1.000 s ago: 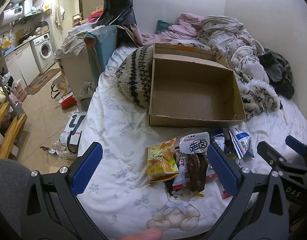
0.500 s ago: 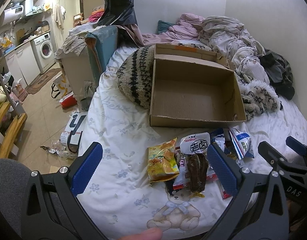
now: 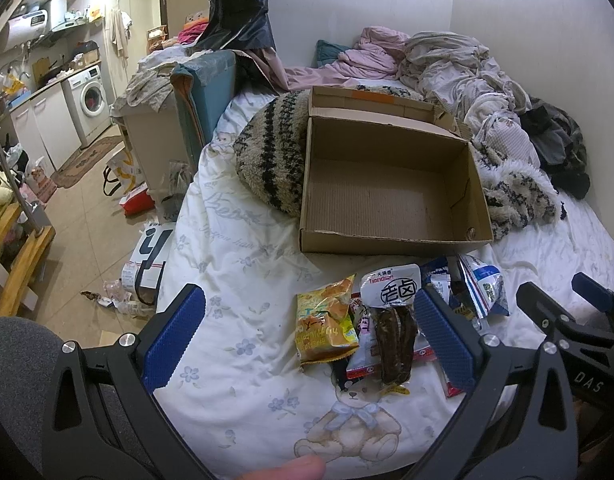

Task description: Organize snacks

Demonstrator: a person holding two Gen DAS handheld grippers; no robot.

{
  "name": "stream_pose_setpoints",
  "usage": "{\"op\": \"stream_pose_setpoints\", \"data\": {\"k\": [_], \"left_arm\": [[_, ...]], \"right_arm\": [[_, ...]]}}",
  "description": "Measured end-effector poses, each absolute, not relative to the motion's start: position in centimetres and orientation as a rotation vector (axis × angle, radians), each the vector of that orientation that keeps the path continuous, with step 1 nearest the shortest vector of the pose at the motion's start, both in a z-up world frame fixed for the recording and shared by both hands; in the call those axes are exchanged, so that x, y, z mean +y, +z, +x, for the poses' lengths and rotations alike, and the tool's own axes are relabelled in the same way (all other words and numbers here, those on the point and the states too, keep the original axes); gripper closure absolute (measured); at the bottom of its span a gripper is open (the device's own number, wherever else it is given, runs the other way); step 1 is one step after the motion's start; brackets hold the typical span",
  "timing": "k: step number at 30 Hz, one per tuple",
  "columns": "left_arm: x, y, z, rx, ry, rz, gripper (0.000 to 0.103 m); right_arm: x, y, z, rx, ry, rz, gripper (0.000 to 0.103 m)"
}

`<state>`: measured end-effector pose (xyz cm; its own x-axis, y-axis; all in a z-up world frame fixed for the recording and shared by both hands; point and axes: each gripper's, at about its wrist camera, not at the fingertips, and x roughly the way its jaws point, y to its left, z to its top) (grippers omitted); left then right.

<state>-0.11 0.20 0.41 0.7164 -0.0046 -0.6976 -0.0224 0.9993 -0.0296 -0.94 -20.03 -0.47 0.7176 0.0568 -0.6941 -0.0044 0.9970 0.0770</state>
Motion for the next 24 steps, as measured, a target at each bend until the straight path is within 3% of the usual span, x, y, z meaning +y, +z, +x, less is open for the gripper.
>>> {"op": "stream_pose_setpoints", "data": {"k": [24], "left_arm": [[0.53, 0.06, 0.03, 0.801, 0.014, -0.002, 0.0]], "right_arm": [[-20.01, -0.3, -0.68, 0.8, 0.073, 0.09, 0.0]]}}
